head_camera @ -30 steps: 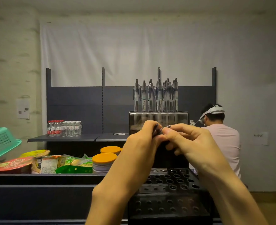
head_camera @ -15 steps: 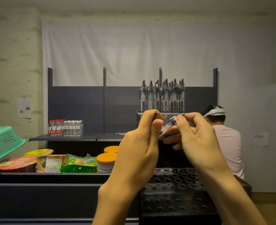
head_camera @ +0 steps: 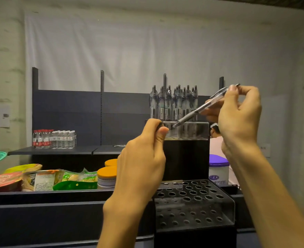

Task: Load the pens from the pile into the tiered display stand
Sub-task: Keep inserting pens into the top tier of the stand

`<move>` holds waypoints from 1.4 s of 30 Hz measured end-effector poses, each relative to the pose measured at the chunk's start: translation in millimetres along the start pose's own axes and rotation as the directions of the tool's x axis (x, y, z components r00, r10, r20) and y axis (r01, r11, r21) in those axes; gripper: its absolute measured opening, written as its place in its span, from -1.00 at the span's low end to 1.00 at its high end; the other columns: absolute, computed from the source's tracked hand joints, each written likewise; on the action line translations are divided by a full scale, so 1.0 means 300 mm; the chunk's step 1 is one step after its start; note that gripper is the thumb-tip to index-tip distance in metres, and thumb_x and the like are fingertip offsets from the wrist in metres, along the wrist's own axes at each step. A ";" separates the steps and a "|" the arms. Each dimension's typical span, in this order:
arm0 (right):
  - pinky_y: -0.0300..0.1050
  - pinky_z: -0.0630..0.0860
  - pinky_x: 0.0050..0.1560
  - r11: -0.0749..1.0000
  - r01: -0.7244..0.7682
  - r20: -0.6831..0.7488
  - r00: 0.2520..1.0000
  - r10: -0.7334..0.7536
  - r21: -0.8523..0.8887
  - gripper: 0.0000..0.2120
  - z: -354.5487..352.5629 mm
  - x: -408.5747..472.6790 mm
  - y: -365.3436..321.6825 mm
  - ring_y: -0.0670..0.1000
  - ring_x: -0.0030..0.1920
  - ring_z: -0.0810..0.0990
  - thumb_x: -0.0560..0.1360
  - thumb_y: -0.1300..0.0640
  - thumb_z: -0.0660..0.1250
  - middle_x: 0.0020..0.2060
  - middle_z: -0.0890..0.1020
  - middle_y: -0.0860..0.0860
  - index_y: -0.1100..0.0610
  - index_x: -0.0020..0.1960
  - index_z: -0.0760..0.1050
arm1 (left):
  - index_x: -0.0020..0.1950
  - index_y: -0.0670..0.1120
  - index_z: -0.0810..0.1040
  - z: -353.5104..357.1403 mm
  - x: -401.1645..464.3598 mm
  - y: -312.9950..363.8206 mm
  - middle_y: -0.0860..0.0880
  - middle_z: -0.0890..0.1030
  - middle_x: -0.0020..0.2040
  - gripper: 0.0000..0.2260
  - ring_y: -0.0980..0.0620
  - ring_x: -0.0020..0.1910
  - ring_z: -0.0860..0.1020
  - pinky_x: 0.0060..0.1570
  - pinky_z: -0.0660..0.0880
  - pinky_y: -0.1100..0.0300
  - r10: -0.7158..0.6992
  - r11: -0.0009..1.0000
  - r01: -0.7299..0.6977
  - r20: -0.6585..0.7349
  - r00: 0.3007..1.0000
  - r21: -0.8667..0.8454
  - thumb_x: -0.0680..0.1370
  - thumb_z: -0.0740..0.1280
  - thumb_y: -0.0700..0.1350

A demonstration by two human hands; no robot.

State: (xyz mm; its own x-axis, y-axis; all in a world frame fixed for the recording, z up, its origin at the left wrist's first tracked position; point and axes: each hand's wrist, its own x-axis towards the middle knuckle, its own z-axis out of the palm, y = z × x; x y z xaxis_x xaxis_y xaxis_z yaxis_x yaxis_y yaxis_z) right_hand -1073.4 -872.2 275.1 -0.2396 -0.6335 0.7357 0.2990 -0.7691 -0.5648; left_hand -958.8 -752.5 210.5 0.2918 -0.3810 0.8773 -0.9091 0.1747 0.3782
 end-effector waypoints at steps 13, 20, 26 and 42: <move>0.04 0.64 -0.22 0.882 0.357 0.174 0.933 -0.316 -0.309 -0.82 0.154 0.071 -0.054 0.03 -0.27 0.65 0.65 0.06 0.17 -0.25 0.59 0.00 0.16 0.12 0.40 | 0.02 0.17 0.34 0.001 -0.001 -0.011 0.07 0.50 -0.38 -0.82 0.14 -0.35 0.48 -0.36 0.37 0.20 -0.080 0.992 0.068 0.108 0.991 0.108 0.62 -0.01 0.17; 0.09 0.63 -0.11 0.820 0.402 0.270 0.911 -0.313 -0.407 -0.82 0.187 0.090 -0.038 0.09 -0.16 0.65 0.64 0.05 0.19 -0.14 0.62 0.07 0.14 0.14 0.42 | 0.02 0.17 0.34 0.003 0.000 -0.020 0.08 0.48 -0.38 -0.82 0.16 -0.36 0.48 -0.39 0.34 0.23 -0.074 0.992 0.061 0.113 0.991 0.111 0.62 -0.01 0.17; 0.06 0.62 -0.07 0.792 0.378 0.356 0.909 -0.218 -0.480 -0.80 0.208 0.109 -0.030 0.13 -0.18 0.66 0.57 -0.04 0.29 -0.18 0.67 0.08 0.08 0.03 0.55 | 0.05 0.19 0.35 0.016 0.004 -0.023 0.09 0.48 -0.37 -0.81 0.17 -0.35 0.48 -0.41 0.33 0.27 -0.059 0.994 0.045 0.135 0.989 0.104 0.62 -0.01 0.18; 0.08 0.64 -0.11 0.780 0.316 0.458 0.888 -0.042 -0.541 -0.78 0.230 0.130 -0.013 0.11 -0.22 0.67 0.45 -0.04 0.46 -0.24 0.67 0.05 0.10 -0.04 0.64 | 0.00 0.19 0.36 0.034 0.005 -0.031 0.10 0.49 -0.39 -0.83 0.23 -0.24 0.48 -0.43 0.25 0.28 -0.014 0.999 0.010 0.092 0.996 0.044 0.61 0.02 0.18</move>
State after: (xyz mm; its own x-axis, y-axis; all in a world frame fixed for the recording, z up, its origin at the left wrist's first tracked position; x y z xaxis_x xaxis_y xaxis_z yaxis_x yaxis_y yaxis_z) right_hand -1020.3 -888.2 331.9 0.1975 -0.4912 0.8484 -0.3422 -0.8455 -0.4099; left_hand -953.0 -763.9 205.4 0.2764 -0.4652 0.8409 -0.9181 0.1308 0.3741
